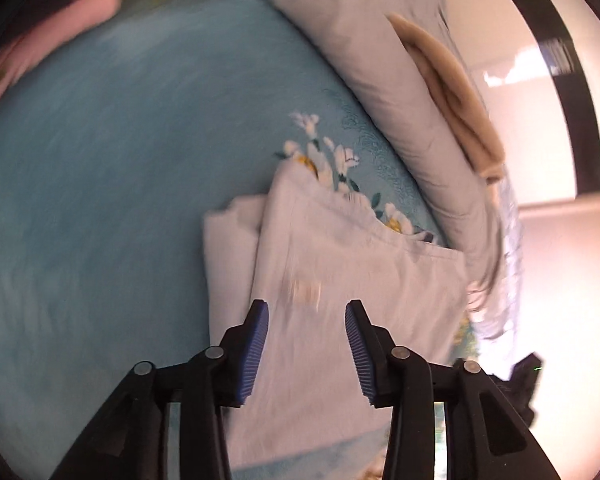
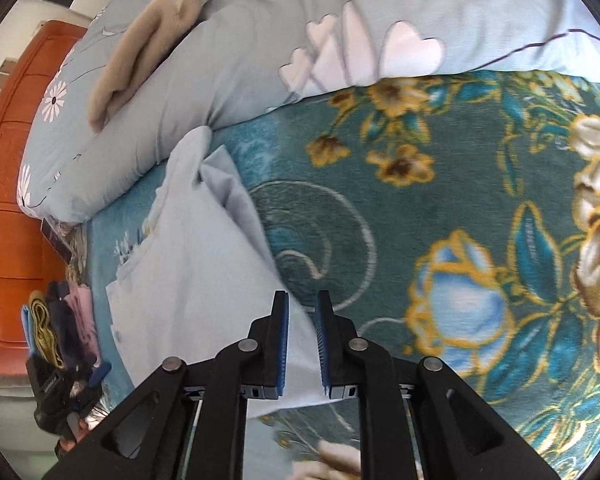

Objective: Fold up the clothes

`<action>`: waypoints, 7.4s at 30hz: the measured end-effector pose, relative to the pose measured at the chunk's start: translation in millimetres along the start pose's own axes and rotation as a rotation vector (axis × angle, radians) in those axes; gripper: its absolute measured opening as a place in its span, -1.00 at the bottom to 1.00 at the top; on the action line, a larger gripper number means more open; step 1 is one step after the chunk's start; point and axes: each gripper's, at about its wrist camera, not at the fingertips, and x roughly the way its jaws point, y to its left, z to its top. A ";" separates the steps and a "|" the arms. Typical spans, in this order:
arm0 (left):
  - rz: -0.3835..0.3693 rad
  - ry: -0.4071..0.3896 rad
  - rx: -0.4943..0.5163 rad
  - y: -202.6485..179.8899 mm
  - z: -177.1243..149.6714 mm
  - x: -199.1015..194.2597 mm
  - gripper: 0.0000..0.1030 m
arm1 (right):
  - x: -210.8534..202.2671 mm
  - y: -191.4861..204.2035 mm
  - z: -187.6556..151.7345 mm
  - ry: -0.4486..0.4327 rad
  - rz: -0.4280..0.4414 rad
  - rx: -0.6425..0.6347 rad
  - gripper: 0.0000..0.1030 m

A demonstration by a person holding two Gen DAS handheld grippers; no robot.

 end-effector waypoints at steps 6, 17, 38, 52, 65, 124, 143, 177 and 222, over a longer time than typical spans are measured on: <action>0.048 0.005 0.006 -1.1 34.6 31.2 -0.18 | 15.2 19.9 3.2 0.021 0.001 -0.024 -0.74; 0.070 -0.072 0.009 5.0 43.7 36.2 -0.97 | 16.6 19.3 15.1 0.003 0.013 -0.016 -0.74; -0.137 -0.033 -0.043 -28.3 -21.4 20.3 -0.91 | 42.1 19.0 27.6 -0.005 0.072 -0.052 -0.41; 0.028 0.240 0.066 -70.1 -89.1 108.2 -0.91 | 15.8 55.2 19.5 0.013 0.139 -0.145 -0.83; -0.056 0.013 -0.174 -2.6 -70.5 25.7 -0.91 | 30.6 204.1 -18.7 0.089 0.206 -0.466 -0.83; -0.344 0.154 -0.463 10.1 -89.1 27.1 -0.04 | 110.8 181.6 -130.3 0.369 0.164 -0.568 -0.46; -0.186 0.179 -0.470 44.5 -105.8 40.4 -0.79 | 91.9 85.1 -99.4 0.303 0.166 -0.232 -0.22; -0.268 0.047 -0.375 9.6 -55.7 18.9 -0.30 | 62.7 82.2 18.4 0.268 0.071 -0.435 -0.86; -0.283 -0.031 -0.438 12.5 -28.2 45.8 -0.76 | 62.1 70.5 -51.1 0.065 0.379 0.057 -0.81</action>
